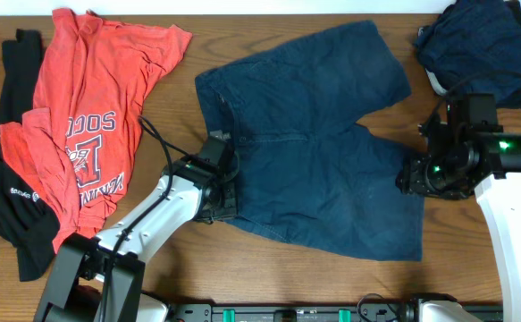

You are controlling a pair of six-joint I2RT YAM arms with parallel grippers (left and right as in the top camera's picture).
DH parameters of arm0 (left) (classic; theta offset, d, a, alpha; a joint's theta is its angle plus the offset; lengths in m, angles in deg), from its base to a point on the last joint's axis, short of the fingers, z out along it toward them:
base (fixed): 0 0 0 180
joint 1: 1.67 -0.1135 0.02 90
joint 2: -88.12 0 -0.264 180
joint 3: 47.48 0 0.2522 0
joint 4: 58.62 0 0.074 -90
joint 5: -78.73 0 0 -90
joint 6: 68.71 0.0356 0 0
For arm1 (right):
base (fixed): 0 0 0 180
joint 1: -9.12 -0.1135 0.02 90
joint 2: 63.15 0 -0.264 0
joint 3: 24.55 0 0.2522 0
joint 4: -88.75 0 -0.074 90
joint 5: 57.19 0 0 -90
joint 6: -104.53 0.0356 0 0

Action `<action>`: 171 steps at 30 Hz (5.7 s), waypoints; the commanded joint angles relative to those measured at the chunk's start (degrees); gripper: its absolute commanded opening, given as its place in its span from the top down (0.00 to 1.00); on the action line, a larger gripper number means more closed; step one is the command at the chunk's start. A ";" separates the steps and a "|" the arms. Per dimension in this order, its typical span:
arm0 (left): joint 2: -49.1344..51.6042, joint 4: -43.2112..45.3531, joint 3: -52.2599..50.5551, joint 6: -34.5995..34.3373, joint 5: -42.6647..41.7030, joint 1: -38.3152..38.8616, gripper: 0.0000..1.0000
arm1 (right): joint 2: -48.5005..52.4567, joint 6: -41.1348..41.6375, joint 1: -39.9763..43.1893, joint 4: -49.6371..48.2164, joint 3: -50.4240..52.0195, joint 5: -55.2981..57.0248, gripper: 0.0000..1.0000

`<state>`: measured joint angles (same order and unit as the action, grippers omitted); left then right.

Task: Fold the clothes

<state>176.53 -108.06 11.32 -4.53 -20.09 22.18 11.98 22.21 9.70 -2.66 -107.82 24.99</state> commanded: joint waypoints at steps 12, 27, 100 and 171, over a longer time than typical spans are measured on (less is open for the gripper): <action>0.33 4.20 -1.84 2.34 0.94 -1.68 0.94 | -0.57 10.40 -1.44 0.68 13.07 -2.69 0.53; 0.33 4.98 -1.84 2.89 0.90 -8.35 0.94 | -0.57 38.07 -22.25 -12.92 30.18 4.48 0.57; 0.33 4.79 -1.84 2.86 2.86 -9.44 0.94 | 13.60 58.97 -19.23 -12.57 29.35 8.66 0.76; -21.00 -3.78 0.39 4.35 2.84 -9.49 0.94 | 8.33 18.49 -6.10 -12.63 0.61 1.75 0.99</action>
<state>159.72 -111.18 10.36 -0.90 -18.40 13.05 22.32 49.94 0.41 -15.54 -103.30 25.80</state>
